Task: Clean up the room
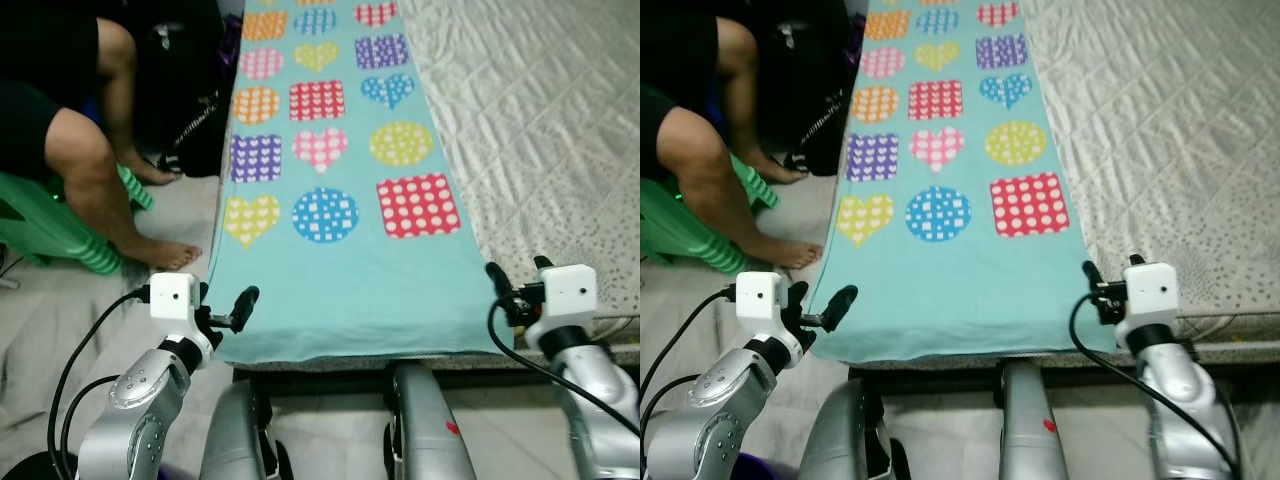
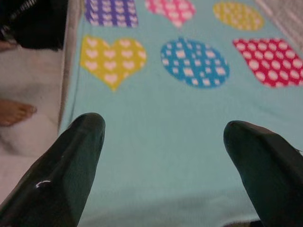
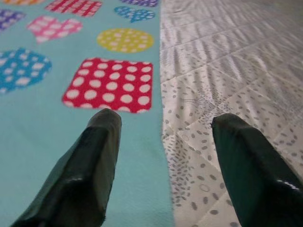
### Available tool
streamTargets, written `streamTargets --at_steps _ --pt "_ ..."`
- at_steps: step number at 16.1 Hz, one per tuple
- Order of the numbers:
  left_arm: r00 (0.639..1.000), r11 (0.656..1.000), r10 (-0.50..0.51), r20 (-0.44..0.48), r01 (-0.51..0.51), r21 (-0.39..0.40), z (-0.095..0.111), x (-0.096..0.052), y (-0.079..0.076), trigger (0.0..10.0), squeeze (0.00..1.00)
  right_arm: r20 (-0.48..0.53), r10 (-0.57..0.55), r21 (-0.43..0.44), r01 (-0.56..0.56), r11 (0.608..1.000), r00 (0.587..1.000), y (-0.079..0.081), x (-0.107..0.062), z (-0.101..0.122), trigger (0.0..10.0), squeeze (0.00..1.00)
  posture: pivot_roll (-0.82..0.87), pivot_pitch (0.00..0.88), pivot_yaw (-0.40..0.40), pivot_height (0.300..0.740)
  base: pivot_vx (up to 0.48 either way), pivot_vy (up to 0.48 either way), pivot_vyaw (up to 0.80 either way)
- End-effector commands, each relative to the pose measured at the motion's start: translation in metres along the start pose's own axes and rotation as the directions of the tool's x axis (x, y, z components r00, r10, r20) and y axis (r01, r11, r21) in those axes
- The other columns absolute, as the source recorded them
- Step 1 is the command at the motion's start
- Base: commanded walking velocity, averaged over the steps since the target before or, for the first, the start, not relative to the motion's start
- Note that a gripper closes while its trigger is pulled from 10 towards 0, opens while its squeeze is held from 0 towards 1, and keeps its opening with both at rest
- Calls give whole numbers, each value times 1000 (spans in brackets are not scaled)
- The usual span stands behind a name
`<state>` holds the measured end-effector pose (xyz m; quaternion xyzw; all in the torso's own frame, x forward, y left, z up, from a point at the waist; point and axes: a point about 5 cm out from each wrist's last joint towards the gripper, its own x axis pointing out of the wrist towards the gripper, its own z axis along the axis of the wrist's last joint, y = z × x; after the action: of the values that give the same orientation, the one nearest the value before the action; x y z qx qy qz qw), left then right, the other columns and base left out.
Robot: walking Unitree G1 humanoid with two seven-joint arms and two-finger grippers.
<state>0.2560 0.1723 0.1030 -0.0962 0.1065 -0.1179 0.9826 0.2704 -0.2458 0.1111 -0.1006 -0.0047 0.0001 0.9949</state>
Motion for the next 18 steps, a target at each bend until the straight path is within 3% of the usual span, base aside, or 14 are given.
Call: streamTargets --at_steps 1,6,9,12,13,14,18 --pt "998 998 56 11 -56 0 -1 -2 9 10000 0 -8 -23 39 23 999 1000 8 -3 0 10000 1000 -154 110 100 594 0 0 0" --pt "987 991 134 87 -134 -4 3 4 14 10000 0 -10 -45 183 46 982 999 41 -5 7 10000 1000 -173 40 87 594 0 0 0" --pt "984 988 154 92 -154 -4 -2 3 14 10000 0 16 -64 220 59 974 998 47 -4 13 10000 1000 -180 0 90 594 0 0 0" --pt "980 987 160 121 -160 -3 0 13 16 10000 0 15 -79 224 73 972 997 51 7 19 10000 1000 -185 0 100 594 0 0 0" --pt "979 987 157 126 -159 0 2 17 16 10000 0 15 -73 217 68 974 997 52 11 20 10000 843 -186 0 100 594 0 0 0" --pt "979 988 155 134 -156 1 4 19 16 10000 0 24 -71 222 64 973 997 53 14 23 10000 0 -188 0 100 594 0 0 0" --pt "974 988 154 168 -155 -3 7 27 16 10000 0 50 -66 217 54 975 997 55 26 32 10000 0 -191 0 93 594 0 0 0"
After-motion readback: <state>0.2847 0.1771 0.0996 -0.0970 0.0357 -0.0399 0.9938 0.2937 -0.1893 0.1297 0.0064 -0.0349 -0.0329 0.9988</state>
